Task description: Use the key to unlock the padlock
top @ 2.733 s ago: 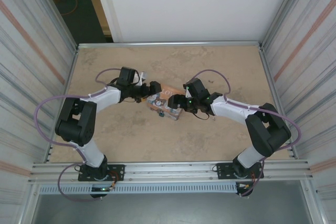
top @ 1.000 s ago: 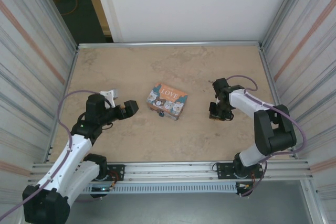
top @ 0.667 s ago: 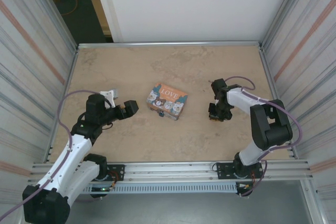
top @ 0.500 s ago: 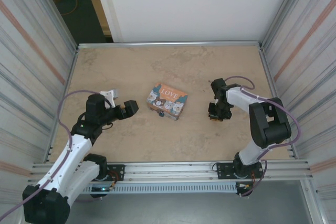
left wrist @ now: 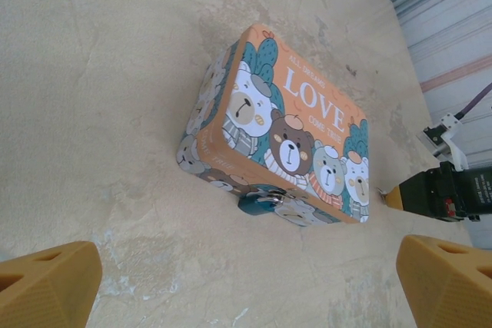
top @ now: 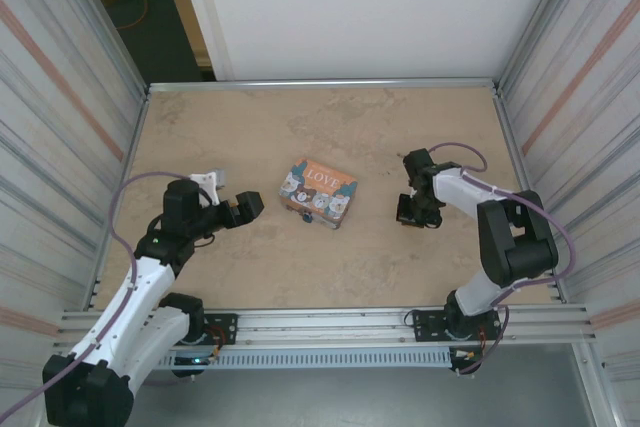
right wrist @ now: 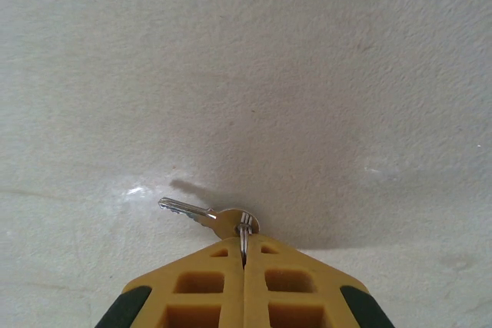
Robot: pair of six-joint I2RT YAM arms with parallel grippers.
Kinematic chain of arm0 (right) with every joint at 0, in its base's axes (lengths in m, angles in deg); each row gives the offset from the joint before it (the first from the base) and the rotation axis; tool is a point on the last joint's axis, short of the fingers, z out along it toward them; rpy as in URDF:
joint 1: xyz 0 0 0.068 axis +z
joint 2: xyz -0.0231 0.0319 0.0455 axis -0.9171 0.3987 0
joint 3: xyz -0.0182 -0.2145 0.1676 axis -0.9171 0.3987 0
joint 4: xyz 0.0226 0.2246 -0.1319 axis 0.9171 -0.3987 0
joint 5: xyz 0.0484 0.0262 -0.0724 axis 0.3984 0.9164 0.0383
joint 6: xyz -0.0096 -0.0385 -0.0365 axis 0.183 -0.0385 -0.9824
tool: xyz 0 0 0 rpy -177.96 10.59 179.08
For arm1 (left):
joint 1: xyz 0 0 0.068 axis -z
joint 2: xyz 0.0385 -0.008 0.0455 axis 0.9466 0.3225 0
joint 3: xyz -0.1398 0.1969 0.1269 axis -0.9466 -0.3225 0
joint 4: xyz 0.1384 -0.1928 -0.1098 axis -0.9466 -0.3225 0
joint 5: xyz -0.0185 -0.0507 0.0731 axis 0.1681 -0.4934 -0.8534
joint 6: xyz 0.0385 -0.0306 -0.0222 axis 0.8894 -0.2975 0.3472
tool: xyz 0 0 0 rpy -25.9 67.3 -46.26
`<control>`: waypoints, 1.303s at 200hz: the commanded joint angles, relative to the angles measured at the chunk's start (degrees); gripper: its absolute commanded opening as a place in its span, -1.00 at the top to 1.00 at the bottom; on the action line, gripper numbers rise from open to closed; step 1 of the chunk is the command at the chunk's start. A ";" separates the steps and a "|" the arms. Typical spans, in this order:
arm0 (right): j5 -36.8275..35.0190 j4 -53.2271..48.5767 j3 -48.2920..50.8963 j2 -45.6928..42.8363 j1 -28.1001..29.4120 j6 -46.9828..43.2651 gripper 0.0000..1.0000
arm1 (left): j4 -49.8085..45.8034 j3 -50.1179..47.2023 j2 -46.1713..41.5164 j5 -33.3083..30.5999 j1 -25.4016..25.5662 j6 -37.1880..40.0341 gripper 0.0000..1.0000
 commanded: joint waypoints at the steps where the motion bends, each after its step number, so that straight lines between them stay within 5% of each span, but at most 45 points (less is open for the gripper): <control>1: 2.91 6.05 3.06 -7.97 -0.37 -0.02 1.00 | 3.29 1.74 -1.68 3.61 0.04 1.72 -0.97; 48: 10.75 21.68 10.24 -21.97 2.17 6.38 1.00 | 11.50 3.84 -0.46 8.91 1.35 -0.06 -0.85; 106: 8.04 35.38 12.47 -30.23 13.23 13.56 1.00 | 14.84 13.21 9.89 6.46 12.78 2.15 -0.58; 175: 7.04 42.40 10.37 -27.81 22.55 18.23 1.00 | 19.57 20.41 23.15 3.32 22.43 3.83 -0.29; 260: 8.27 46.67 7.80 -24.36 25.94 19.86 1.00 | 20.57 22.14 29.45 1.11 24.90 3.10 0.00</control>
